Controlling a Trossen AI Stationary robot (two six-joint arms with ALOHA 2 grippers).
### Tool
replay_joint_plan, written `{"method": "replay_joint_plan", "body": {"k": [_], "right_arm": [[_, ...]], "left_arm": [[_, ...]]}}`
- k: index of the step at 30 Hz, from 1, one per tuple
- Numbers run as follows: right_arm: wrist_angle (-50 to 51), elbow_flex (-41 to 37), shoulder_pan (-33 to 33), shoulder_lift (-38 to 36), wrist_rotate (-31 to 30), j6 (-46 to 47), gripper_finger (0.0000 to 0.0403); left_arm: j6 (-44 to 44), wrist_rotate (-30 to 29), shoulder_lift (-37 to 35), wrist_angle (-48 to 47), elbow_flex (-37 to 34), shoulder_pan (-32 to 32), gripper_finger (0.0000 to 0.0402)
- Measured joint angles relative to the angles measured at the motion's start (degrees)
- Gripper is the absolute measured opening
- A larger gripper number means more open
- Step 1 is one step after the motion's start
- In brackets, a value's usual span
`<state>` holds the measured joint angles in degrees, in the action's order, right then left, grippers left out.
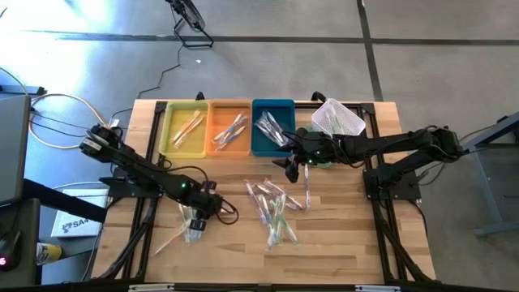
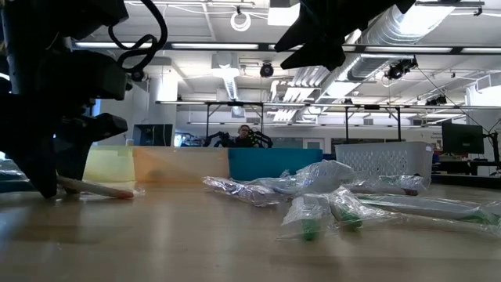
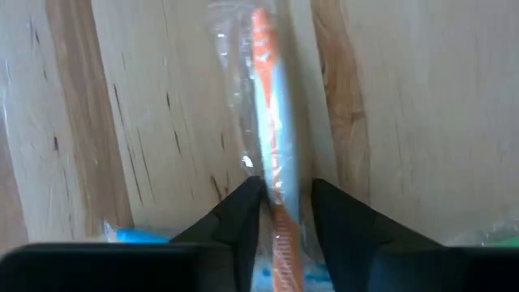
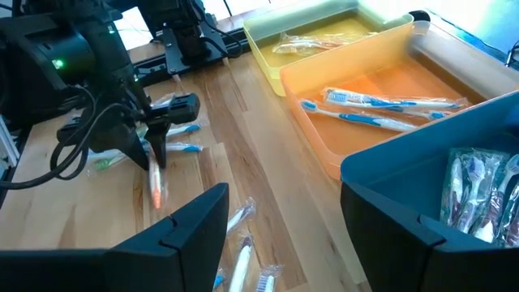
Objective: Pick & Place Toothbrushes
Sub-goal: Put the yellow toothbrush into the yellow bin
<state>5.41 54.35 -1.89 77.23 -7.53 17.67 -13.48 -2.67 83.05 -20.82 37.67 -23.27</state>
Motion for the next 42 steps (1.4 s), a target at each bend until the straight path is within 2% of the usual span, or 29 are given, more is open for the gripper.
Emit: {"method": "replay_joint_plan", "body": {"k": [7, 14, 20, 27, 36, 39, 42], "right_arm": [[0.02, 0.0, 0.0, 0.0, -0.02, 0.0, 0.0231], [1.01, 0.0, 0.01, 0.0, 0.85, -1.13, 0.0231], [0.97, 0.0, 0.0, -0.16, 5.29, -2.96, 0.0231], [1.18, 0.02, 0.0, -2.23, 9.76, -2.99, 0.0231], [2.7, 0.07, 0.02, -7.44, 13.71, -4.82, 0.0231], [3.24, 0.04, 0.04, -8.8, 13.74, -7.02, 0.0231], [2.47, 0.04, -0.02, -9.75, 13.18, -8.85, 0.0231]], "left_arm": [[0.04, 0.02, -0.04, 1.02, -0.04, 0.02, 0.0017], [0.56, -0.6, -0.52, 0.89, 1.47, 0.02, 0.0026], [5.4, -2.8, -2.94, -5.76, 5.46, 1.67, 0.0015], [16.4, -5.65, -7.7, -13.44, 12.71, 9.66, 0.0019], [32.74, -5.86, -12.87, -13.39, 23.59, 23.7, 0.0019], [36.57, -4.79, -13.61, -12.96, 28.39, 27.9, 0.0019], [38.96, -0.98, -13.68, -10.78, 33.56, 31.21, 0.0019]]}}
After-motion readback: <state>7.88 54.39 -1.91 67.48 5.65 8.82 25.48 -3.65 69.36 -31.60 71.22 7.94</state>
